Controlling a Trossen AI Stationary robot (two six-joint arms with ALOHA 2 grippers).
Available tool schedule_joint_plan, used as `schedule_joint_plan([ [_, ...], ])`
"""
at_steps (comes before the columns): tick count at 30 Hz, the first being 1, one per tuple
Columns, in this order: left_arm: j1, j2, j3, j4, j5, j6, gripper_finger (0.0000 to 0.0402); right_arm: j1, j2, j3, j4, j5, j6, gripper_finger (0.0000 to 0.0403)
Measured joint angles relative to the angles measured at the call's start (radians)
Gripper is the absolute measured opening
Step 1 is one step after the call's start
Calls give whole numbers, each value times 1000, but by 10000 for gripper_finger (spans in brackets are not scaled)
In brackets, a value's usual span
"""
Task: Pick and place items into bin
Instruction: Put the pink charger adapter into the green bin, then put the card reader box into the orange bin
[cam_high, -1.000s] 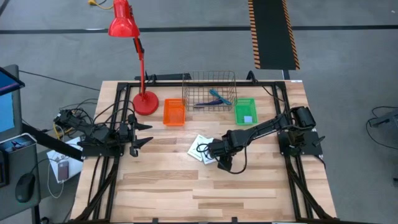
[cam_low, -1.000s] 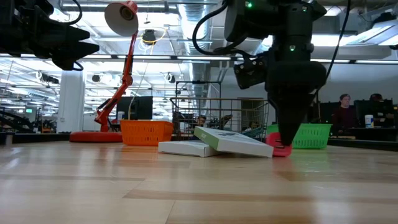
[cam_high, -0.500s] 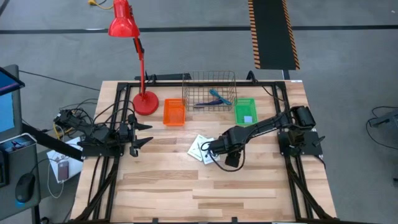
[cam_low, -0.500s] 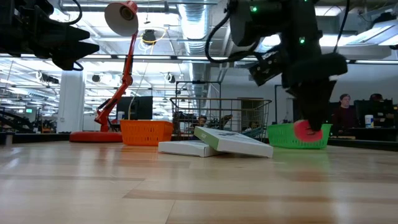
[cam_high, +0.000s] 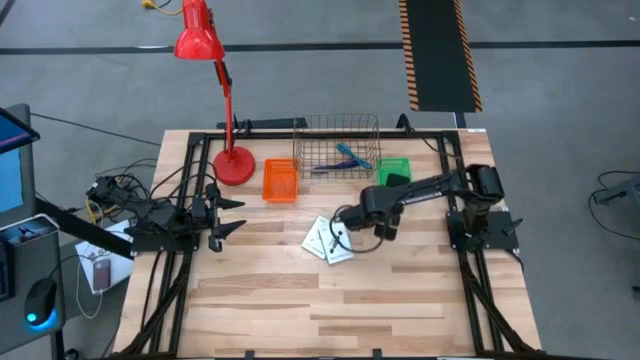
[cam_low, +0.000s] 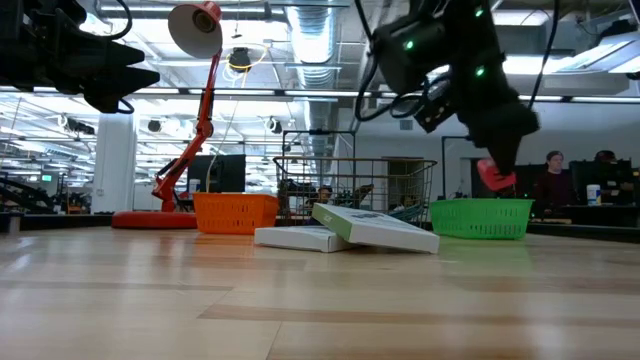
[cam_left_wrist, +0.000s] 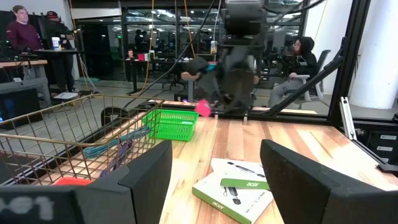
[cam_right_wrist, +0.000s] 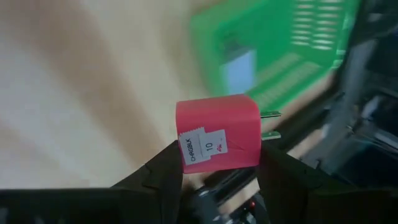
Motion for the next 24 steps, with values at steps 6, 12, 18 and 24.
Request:
schedule_joint_plan([
  [6,0,0,0,0,0,0,233,-121,0,0,11,88,-50,161],
  [12,0,0,0,0,0,0,233,-233,0,0,57,83,-126,163],
  [18,0,0,0,0,0,0,233,-302,0,0,130,50,-131,223],
  [24,0,0,0,0,0,0,233,-311,0,0,165,54,-175,255],
])
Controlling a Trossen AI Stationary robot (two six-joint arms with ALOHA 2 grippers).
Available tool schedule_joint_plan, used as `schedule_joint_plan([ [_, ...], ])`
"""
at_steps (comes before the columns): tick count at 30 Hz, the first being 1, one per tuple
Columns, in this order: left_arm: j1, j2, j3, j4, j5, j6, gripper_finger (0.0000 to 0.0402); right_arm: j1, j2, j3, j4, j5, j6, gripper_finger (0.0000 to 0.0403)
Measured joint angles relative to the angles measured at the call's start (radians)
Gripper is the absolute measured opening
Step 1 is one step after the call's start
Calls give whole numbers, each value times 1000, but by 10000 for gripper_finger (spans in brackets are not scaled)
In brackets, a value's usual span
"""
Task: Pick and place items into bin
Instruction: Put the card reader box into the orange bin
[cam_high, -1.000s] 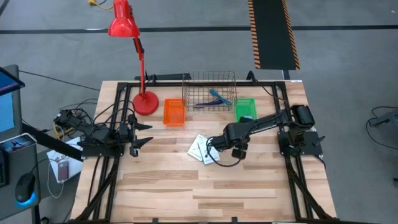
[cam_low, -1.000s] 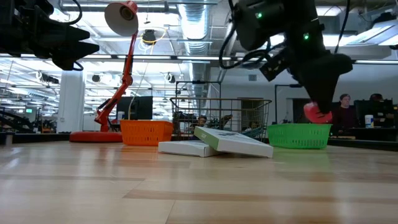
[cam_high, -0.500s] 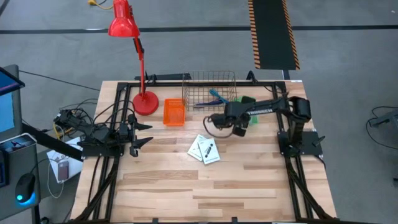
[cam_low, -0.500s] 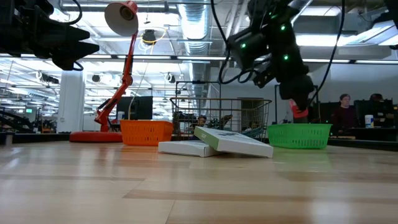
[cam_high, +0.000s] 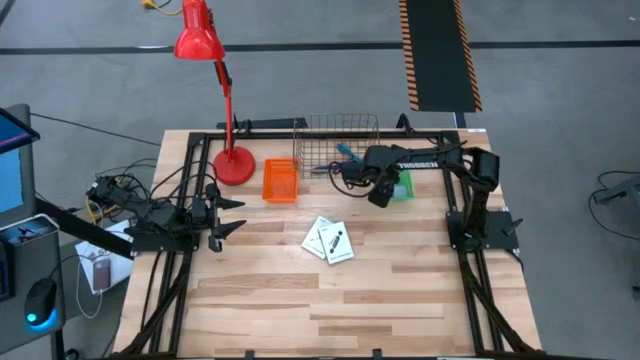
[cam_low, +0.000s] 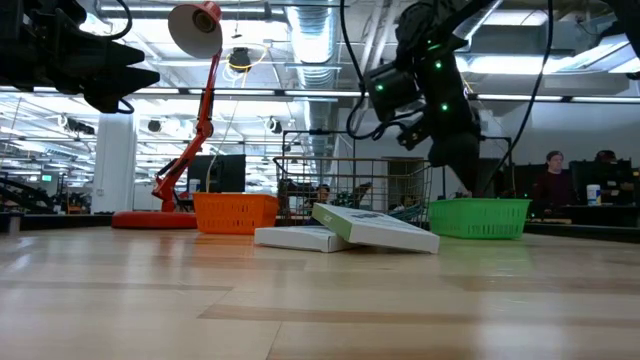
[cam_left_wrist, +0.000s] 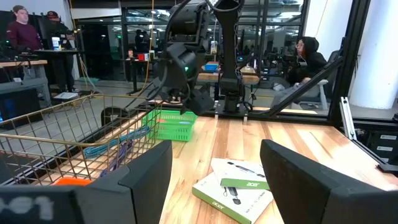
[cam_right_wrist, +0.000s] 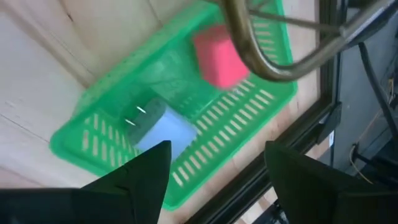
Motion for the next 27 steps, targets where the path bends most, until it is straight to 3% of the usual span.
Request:
schedule_joint_plan([
  [10,0,0,0,0,0,0,233,10,0,0,-80,59,-32,259],
  [14,0,0,0,0,0,0,233,30,0,0,-112,106,63,260],
  [17,0,0,0,0,0,0,233,71,-6,0,-110,204,95,260],
  [23,0,0,0,0,0,0,233,176,-9,0,-97,507,180,260],
  [27,0,0,0,0,0,0,233,235,-9,0,-96,562,285,260],
])
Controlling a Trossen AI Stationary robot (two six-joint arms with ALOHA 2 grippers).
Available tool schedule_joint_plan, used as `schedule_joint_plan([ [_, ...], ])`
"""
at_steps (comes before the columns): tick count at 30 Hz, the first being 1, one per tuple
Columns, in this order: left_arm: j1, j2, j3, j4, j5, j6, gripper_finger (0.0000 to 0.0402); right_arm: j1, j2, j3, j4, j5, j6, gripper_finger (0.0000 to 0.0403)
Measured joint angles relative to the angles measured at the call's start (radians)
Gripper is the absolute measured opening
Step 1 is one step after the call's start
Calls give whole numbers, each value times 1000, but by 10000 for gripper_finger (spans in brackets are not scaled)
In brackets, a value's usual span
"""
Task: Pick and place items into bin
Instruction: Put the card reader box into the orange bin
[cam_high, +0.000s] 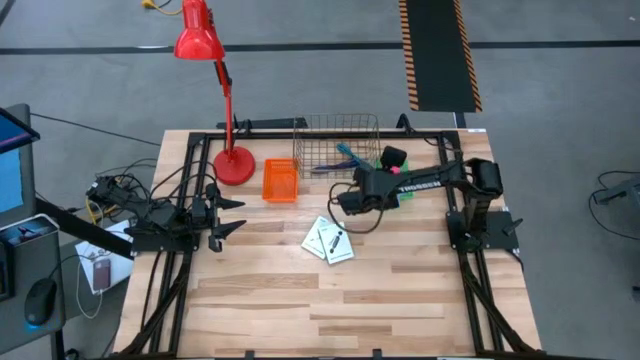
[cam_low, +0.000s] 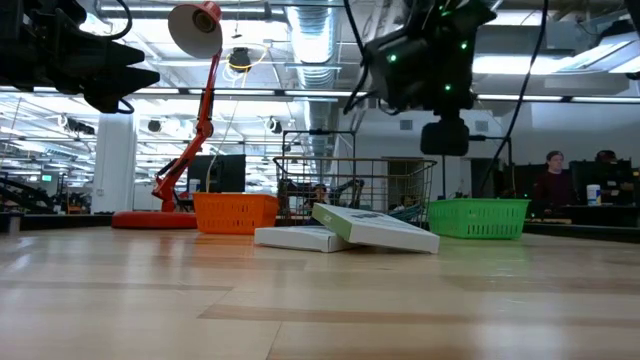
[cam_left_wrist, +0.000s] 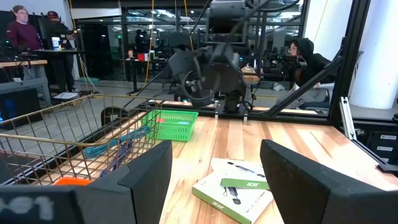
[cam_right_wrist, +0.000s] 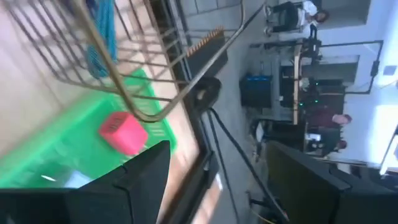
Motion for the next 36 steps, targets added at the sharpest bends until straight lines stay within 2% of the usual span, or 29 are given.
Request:
schedule_joint_plan([
  [5,0,0,0,0,0,0,233,101,0,0,0,-123,138,260],
  [9,0,0,0,0,0,0,233,228,0,0,0,-245,273,260],
  [12,0,0,0,0,0,0,233,344,0,0,5,-268,386,260],
  [15,0,0,0,0,0,0,233,463,0,0,41,-248,484,260],
  [19,0,0,0,2,0,0,233,600,0,0,69,-155,635,260],
  [24,0,0,-1,35,1,-4,233,728,0,0,67,51,786,260],
  [32,0,0,-1,42,0,21,233,812,-64,-2,-100,295,854,260],
  [36,0,0,-1,43,0,0,233,808,-181,-41,-81,499,774,260],
])
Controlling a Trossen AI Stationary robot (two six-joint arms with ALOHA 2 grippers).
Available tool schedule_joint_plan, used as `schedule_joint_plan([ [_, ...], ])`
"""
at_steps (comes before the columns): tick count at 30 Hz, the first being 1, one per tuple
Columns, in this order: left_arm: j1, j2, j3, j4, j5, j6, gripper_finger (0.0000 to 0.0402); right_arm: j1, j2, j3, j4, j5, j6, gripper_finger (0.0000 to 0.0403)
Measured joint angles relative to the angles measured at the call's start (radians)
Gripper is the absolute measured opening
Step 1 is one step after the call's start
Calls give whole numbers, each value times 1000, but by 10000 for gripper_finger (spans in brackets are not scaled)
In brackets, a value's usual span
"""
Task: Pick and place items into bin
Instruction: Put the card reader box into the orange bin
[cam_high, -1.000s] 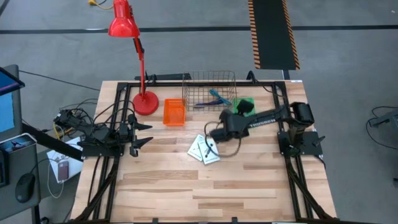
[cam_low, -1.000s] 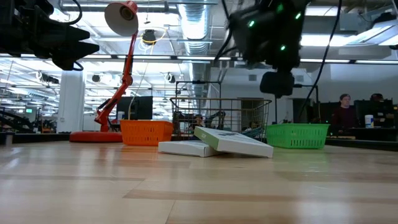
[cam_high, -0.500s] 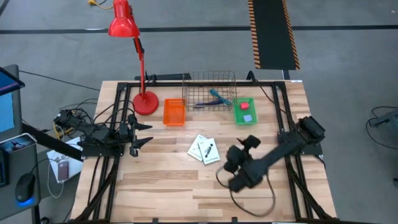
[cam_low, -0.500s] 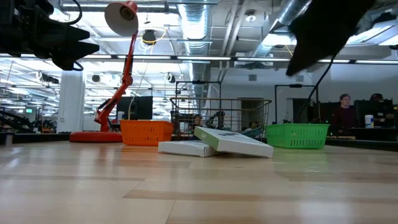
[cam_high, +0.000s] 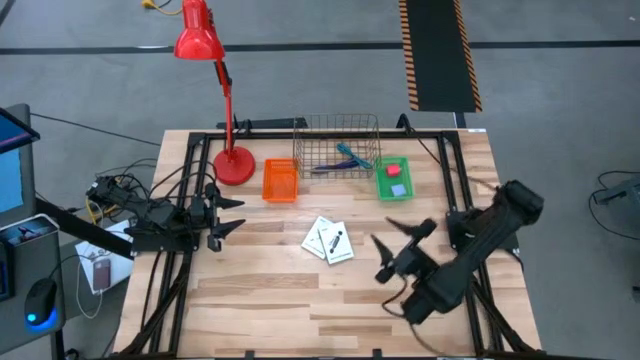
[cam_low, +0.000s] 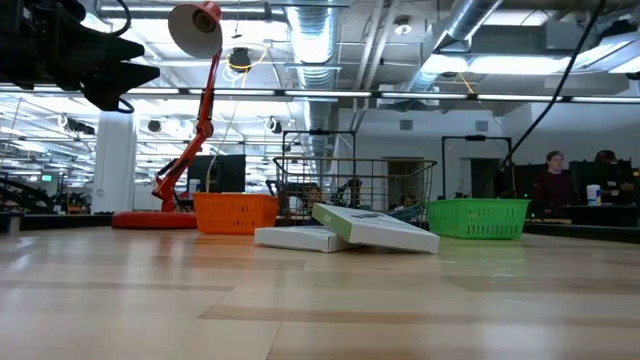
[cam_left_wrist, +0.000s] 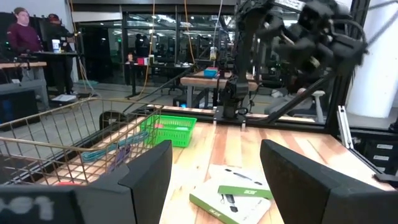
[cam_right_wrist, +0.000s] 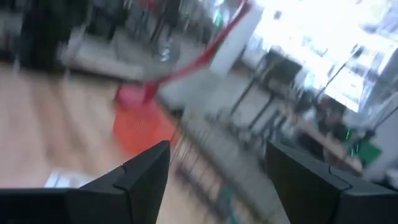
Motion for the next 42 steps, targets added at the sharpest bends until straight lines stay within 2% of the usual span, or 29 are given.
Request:
schedule_joint_plan([
  [4,0,0,0,0,5,-36,233,-57,-119,-91,23,15,-13,260],
  [10,0,0,0,-6,7,-121,233,-196,-231,-267,345,11,-25,260],
  [14,0,0,0,-20,8,-135,233,-265,-212,-335,564,3,-59,260],
  [19,0,0,0,-35,8,-188,233,-363,-143,-337,802,3,-70,260],
  [22,0,0,0,-37,8,-226,233,-437,-116,-334,882,-22,-94,260],
  [27,0,0,1,-39,8,-290,233,-569,-87,-329,960,-50,-210,260],
  [30,0,0,1,-41,8,-321,233,-636,-76,-328,1055,-116,-377,260],
  [33,0,0,1,-41,8,-333,233,-686,-79,-327,1206,-238,-693,260],
  [35,0,0,1,-42,7,-334,233,-714,-78,-328,1316,-406,-932,260],
  [37,0,0,1,-42,8,-334,233,-732,-77,-328,1438,-666,-1175,260],
  [40,0,0,1,-42,7,-333,233,-742,-72,-328,1587,-1201,-1441,260],
  [42,0,0,1,-43,7,-332,233,-740,-72,-328,1687,-1500,-1555,260],
])
